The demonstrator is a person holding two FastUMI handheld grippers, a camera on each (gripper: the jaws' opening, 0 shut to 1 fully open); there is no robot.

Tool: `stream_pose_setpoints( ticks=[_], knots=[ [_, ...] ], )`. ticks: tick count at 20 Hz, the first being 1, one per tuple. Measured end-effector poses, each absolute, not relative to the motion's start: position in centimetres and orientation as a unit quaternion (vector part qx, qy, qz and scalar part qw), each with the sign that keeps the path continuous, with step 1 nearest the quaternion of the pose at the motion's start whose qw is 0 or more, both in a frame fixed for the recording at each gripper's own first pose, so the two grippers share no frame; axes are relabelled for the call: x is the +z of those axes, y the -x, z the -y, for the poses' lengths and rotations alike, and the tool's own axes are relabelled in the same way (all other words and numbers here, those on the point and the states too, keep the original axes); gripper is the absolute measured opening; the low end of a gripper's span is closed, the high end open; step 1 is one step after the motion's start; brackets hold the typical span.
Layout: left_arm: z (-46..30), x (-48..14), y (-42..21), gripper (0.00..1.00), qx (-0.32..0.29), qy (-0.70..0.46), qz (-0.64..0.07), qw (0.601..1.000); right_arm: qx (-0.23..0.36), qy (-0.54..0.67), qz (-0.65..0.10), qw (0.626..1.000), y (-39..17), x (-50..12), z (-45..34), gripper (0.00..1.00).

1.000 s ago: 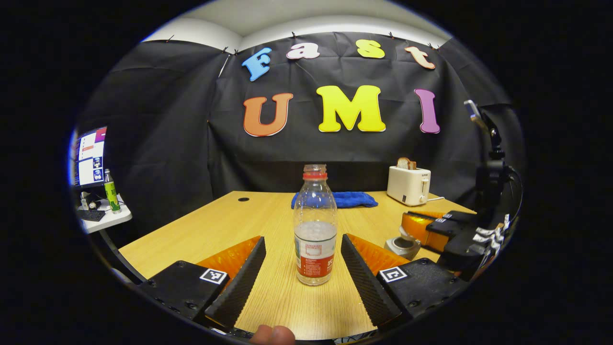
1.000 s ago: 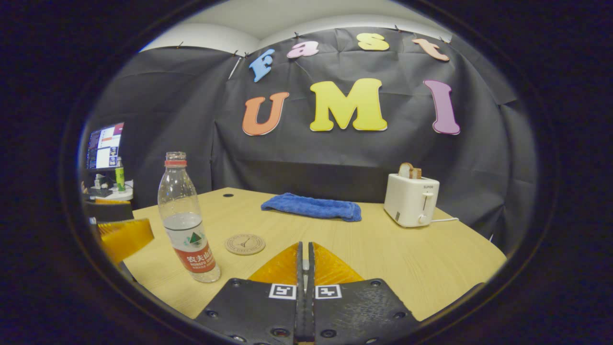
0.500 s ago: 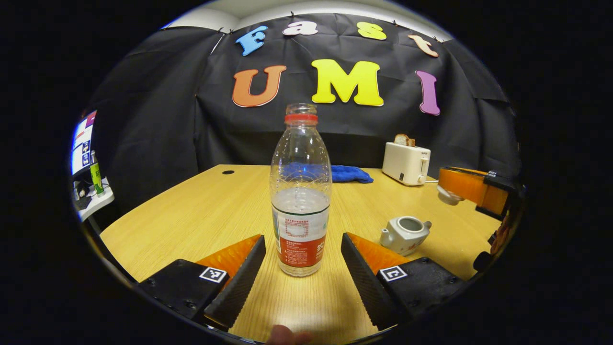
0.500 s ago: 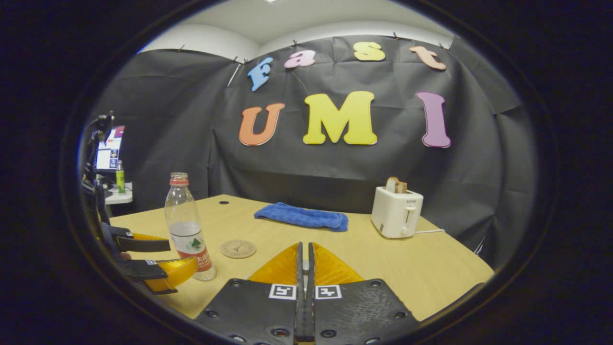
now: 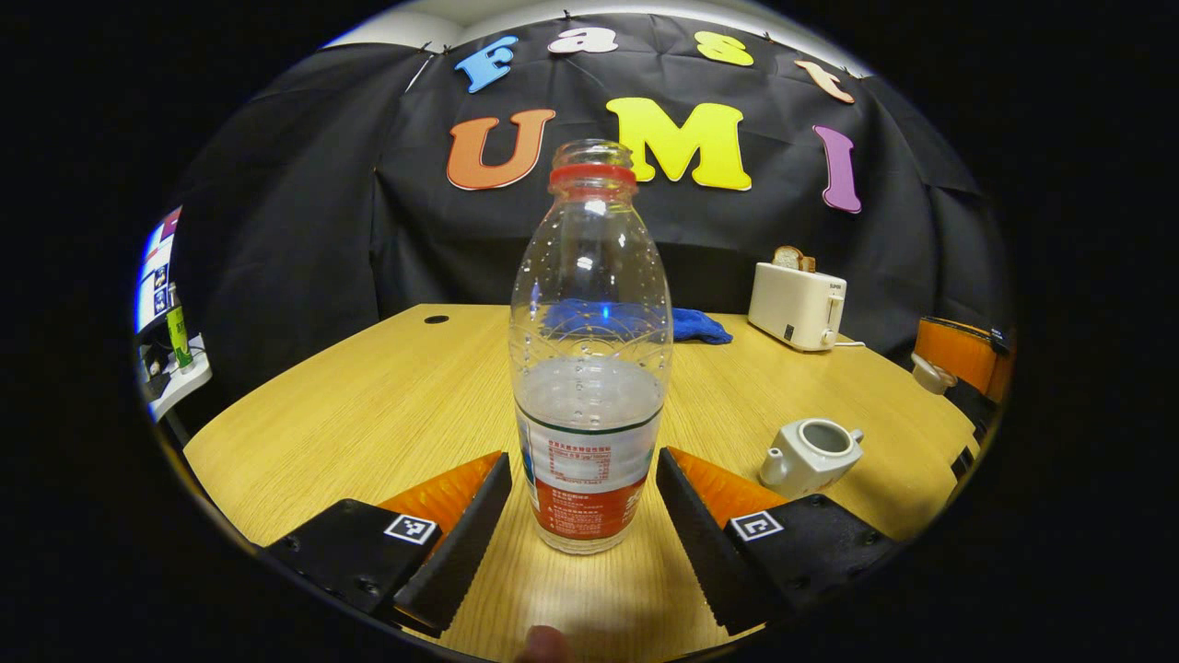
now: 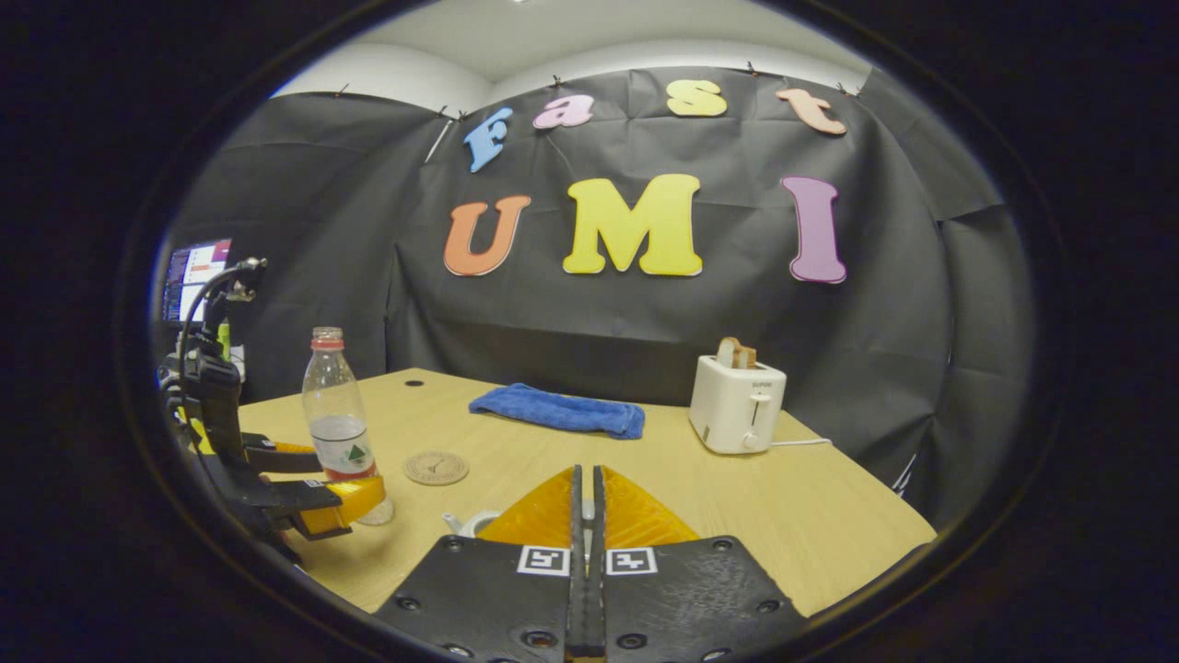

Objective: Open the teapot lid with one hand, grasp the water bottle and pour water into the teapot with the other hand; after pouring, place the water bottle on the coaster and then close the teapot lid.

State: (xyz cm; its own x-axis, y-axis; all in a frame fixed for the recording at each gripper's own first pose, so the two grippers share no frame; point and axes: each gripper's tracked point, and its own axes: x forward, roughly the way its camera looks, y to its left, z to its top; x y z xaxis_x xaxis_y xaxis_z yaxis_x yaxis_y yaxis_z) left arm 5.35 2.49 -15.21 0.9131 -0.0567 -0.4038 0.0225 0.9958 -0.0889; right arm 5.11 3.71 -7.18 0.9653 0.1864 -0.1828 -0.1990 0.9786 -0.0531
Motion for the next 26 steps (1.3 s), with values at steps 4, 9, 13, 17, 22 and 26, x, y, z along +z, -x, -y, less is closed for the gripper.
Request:
stream_pose_setpoints(
  ticks=[4, 9, 13, 17, 22, 26],
  knots=[
    [-2.5, -15.1, -5.7, 0.88, -0.022, 0.035, -0.206, 0.978, 0.099, 0.032, -0.091, 0.99, -5.0, -7.4, -3.3, 0.0],
    [-3.6, -13.9, -5.6, 0.79, -0.014, -0.032, -0.206, 0.978, 0.103, 0.023, -0.095, 0.99, -5.0, -7.5, -2.6, 0.0],
    [-5.6, -13.2, -5.0, 0.78, 0.004, -0.136, -0.219, 0.966, 0.105, 0.018, -0.092, 0.99, -4.8, -7.3, -1.7, 0.0],
    [-5.6, -13.4, -3.9, 0.77, -0.036, -0.227, -0.26, 0.938, 0.106, 0.023, -0.092, 0.99, -4.7, -7.2, -0.5, 0.0],
    [-6.3, -13.3, -3.7, 0.77, -0.056, -0.364, -0.277, 0.887, 0.104, 0.019, -0.091, 0.99, -4.4, -7.4, 1.0, 0.0],
    [-4.7, -12.7, -4.3, 0.76, -0.076, -0.456, -0.26, 0.848, 0.108, 0.02, -0.096, 0.989, -3.9, -8.0, 1.7, 0.0]
  ],
)
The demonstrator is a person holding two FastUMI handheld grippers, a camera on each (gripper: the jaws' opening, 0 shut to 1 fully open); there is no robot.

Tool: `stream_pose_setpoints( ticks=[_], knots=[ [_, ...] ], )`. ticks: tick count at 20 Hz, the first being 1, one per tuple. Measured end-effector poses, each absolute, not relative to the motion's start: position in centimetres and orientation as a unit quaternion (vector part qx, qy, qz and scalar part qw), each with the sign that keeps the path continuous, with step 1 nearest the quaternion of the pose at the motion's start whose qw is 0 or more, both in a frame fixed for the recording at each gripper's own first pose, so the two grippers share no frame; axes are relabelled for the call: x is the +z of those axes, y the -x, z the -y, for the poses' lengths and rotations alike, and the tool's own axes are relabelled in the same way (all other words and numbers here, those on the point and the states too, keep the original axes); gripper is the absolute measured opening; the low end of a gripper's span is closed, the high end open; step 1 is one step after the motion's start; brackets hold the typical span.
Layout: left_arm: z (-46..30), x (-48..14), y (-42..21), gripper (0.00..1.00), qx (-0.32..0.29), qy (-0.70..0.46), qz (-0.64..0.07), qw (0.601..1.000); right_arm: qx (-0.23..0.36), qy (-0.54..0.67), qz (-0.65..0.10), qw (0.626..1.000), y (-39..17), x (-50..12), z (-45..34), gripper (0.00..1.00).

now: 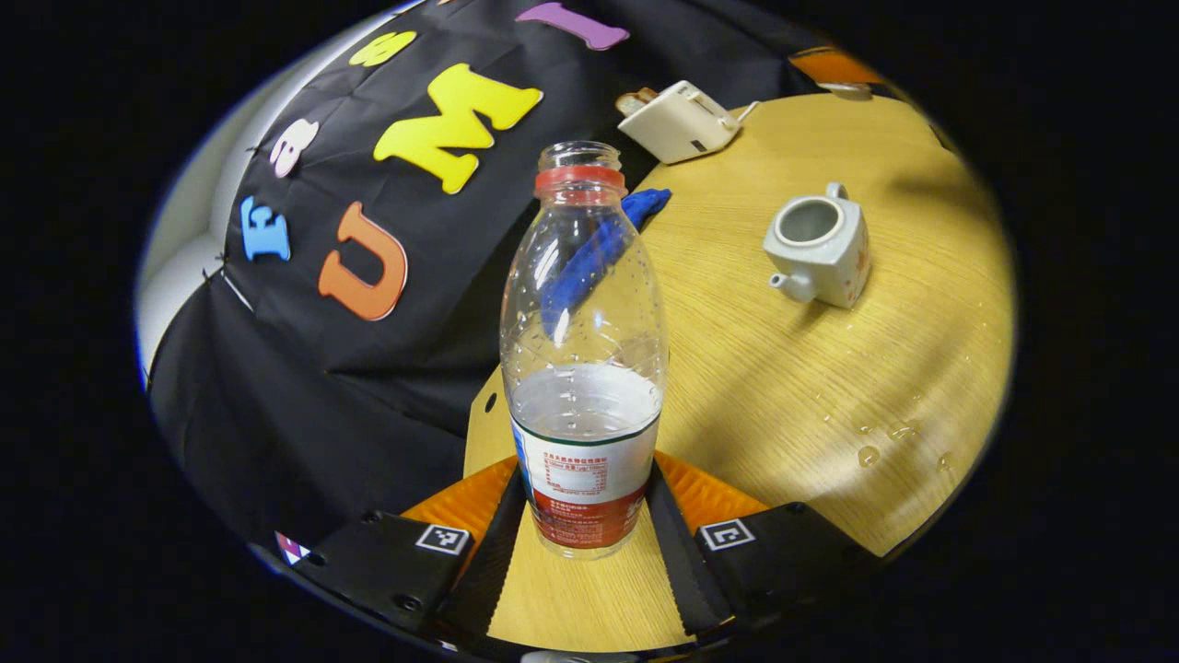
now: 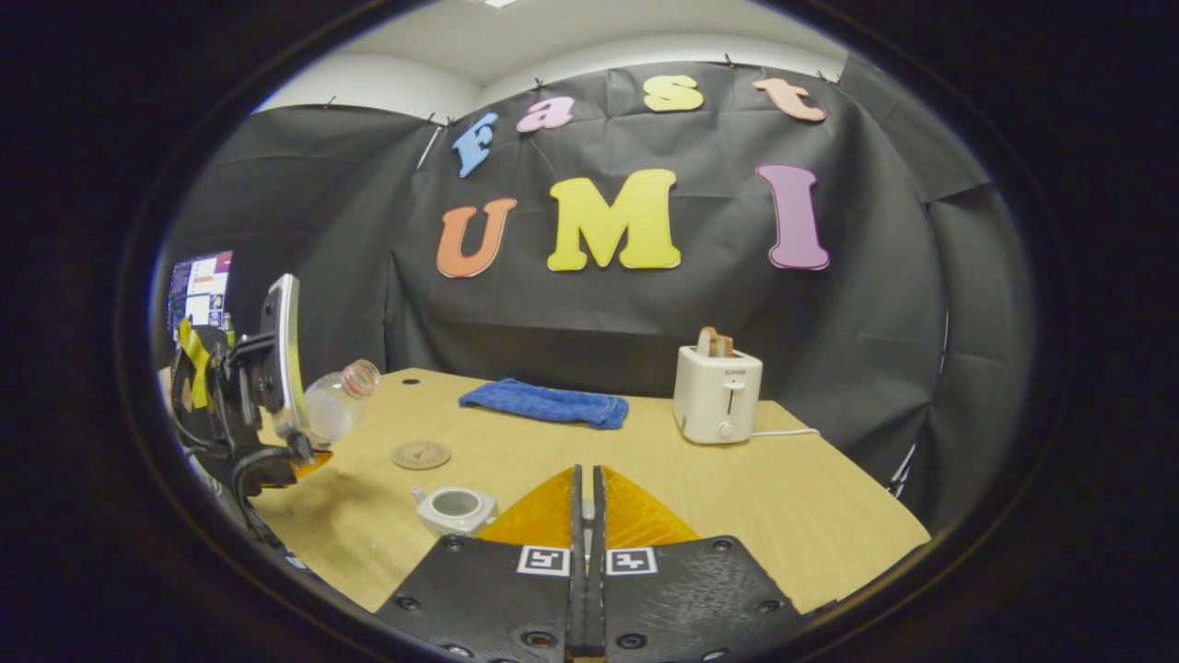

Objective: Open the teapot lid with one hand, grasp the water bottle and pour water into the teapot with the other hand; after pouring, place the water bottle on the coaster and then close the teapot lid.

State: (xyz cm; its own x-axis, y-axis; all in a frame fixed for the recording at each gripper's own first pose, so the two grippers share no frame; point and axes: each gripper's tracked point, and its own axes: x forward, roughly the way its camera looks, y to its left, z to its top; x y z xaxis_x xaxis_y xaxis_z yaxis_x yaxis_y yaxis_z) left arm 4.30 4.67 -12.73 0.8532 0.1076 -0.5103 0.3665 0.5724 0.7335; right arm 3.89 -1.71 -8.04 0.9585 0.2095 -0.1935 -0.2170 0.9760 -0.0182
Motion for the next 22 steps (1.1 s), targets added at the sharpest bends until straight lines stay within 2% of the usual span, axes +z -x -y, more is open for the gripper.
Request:
stream_pose_setpoints(
  ticks=[3, 8, 9, 10, 22],
  knots=[
    [-3.6, -13.1, -4.4, 0.75, -0.095, -0.522, -0.26, 0.807, 0.107, 0.016, -0.095, 0.99, -3.6, -8.1, 2.4, 0.0],
    [-3.7, -12.1, -5.9, 0.75, -0.087, -0.624, -0.23, 0.742, 0.104, 0.014, -0.094, 0.99, -3.2, -8.3, 3.5, 0.0],
    [-3.7, -11.9, -5.9, 0.79, -0.087, -0.639, -0.226, 0.73, 0.104, 0.015, -0.094, 0.99, -3.2, -8.5, 3.7, 0.0],
    [-3.5, -11.8, -6.0, 0.75, -0.087, -0.654, -0.223, 0.718, 0.104, 0.016, -0.094, 0.99, -3.1, -8.5, 3.8, 0.0],
    [-2.9, -9.5, -7.7, 0.75, -0.076, -0.733, -0.2, 0.645, 0.104, 0.009, -0.097, 0.99, -3.2, -9.2, 4.5, 0.0]
  ],
)
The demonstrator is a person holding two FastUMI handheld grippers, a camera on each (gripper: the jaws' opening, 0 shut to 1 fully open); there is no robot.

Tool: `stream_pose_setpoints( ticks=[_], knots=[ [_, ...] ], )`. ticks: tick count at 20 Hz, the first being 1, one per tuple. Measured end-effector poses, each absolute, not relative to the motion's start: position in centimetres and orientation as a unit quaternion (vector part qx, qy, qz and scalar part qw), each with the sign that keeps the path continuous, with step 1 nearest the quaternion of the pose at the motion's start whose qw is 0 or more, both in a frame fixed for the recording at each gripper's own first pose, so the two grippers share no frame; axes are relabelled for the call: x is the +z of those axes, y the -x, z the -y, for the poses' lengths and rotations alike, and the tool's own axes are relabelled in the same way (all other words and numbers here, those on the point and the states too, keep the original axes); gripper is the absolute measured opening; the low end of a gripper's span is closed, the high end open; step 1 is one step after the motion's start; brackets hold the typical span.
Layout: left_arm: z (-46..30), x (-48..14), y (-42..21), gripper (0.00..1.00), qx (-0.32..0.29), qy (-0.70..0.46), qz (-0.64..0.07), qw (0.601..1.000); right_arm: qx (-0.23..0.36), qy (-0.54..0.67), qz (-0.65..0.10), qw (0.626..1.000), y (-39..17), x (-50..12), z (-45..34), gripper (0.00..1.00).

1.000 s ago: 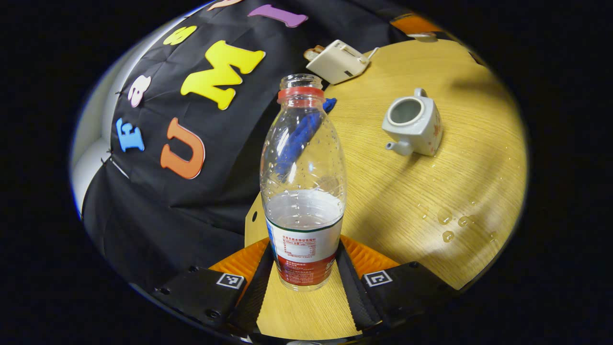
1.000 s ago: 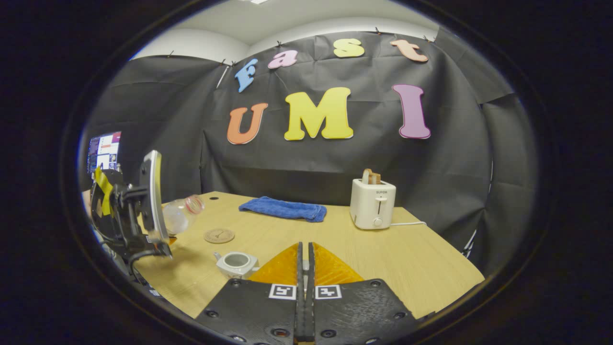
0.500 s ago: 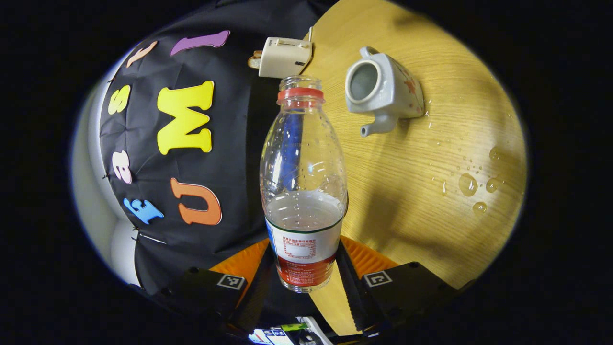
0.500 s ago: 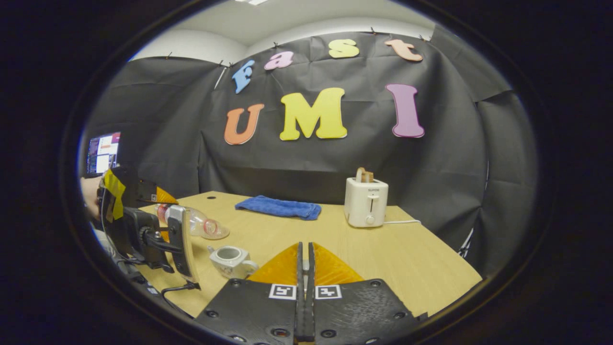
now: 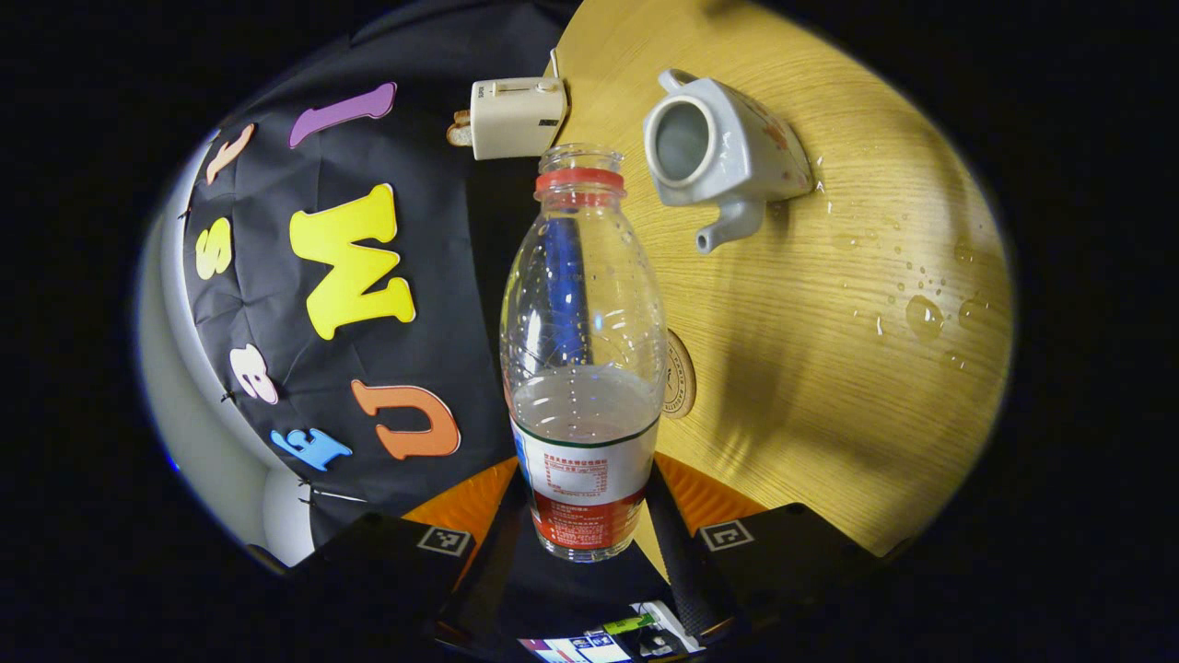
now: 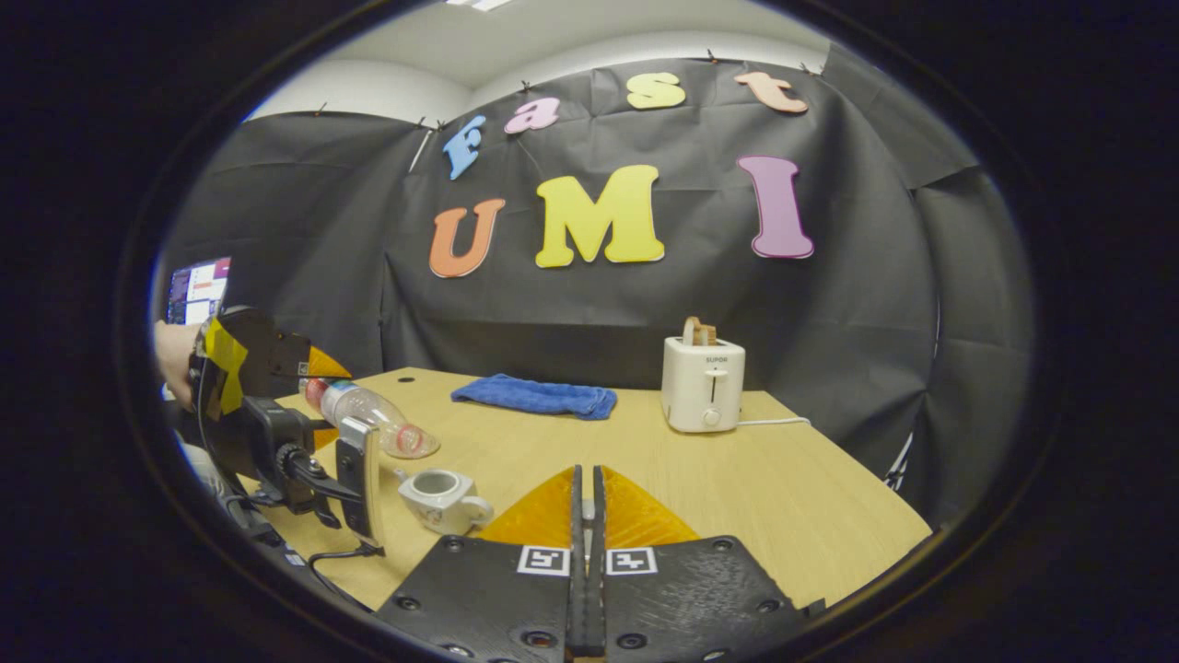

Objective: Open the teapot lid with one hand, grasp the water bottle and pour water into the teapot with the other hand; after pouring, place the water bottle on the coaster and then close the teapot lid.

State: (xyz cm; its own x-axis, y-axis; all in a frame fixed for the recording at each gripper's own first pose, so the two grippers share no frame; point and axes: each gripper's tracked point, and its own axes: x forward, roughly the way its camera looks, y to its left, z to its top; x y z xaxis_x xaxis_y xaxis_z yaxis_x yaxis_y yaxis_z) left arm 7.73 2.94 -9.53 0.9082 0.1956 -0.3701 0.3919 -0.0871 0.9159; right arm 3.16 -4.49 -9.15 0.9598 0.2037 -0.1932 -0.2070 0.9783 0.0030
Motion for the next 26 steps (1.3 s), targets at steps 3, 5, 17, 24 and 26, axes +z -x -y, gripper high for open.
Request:
stream_pose_setpoints(
  ticks=[3, 5, 17, 24, 26],
  knots=[
    [-2.9, -9.4, -7.6, 0.75, -0.077, -0.744, -0.197, 0.633, 0.104, 0.008, -0.097, 0.99, -3.4, -9.2, 4.5, 0.0],
    [-2.9, -9.3, -7.6, 0.75, -0.078, -0.754, -0.194, 0.623, 0.105, 0.011, -0.097, 0.99, -3.3, -9.3, 4.4, 0.0],
    [-2.5, -7.7, -8.3, 0.75, -0.066, -0.793, -0.159, 0.585, 0.112, 0.015, -0.094, 0.989, -2.9, -9.1, 3.8, 0.0],
    [-2.2, -6.8, -8.7, 0.75, -0.059, -0.808, -0.142, 0.569, 0.112, 0.016, -0.095, 0.989, -2.8, -9.0, 3.7, 0.0],
    [-2.4, -6.7, -8.9, 0.75, -0.056, -0.81, -0.142, 0.566, 0.113, 0.018, -0.093, 0.989, -2.8, -8.9, 3.7, 0.0]
  ],
)
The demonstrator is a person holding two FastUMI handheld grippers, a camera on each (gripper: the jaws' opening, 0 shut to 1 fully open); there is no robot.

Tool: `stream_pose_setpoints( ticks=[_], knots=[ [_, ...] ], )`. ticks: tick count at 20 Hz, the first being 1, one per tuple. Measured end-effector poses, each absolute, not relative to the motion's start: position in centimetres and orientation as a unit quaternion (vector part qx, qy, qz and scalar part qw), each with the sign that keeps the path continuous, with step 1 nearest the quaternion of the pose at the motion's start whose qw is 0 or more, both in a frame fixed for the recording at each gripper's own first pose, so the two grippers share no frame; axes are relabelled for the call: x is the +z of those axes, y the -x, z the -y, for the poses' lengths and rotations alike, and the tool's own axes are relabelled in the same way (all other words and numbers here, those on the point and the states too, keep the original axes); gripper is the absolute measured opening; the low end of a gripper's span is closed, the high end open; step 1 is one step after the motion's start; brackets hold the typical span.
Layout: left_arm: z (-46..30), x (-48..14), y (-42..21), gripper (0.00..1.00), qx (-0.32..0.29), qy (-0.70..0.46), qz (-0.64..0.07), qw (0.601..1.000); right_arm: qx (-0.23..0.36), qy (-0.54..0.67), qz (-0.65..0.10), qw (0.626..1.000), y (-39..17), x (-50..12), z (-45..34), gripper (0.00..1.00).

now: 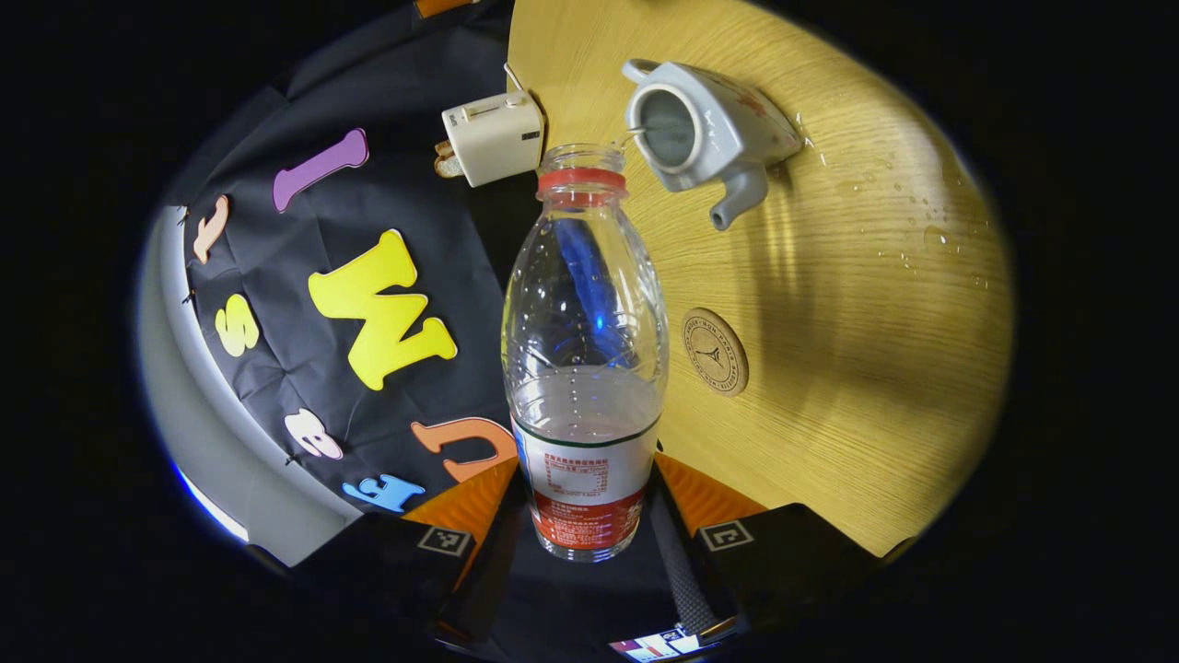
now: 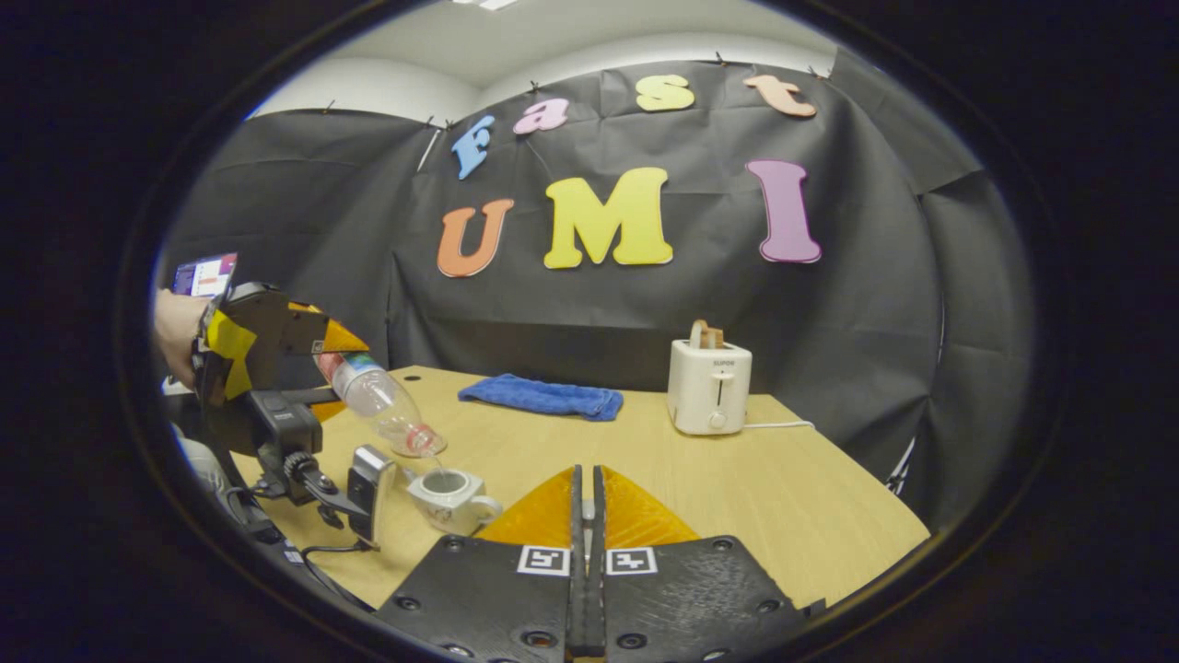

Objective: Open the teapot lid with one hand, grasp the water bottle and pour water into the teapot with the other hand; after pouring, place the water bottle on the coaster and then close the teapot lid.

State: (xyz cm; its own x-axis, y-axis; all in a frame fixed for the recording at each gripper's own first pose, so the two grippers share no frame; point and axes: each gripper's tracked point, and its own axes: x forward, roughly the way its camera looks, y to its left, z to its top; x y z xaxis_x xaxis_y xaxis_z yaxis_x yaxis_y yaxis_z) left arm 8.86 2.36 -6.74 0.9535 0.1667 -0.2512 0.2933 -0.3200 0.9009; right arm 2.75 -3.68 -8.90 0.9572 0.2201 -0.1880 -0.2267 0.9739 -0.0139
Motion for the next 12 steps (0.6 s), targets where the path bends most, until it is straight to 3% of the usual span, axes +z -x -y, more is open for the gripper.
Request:
stream_pose_setpoints(
  ticks=[12],
  knots=[
    [-1.99, -5.76, -9.24, 0.75, -0.049, -0.833, -0.133, 0.535, 0.113, 0.014, -0.092, 0.989, -2.62, -9.0, 4.14, 0.0]
  ],
)
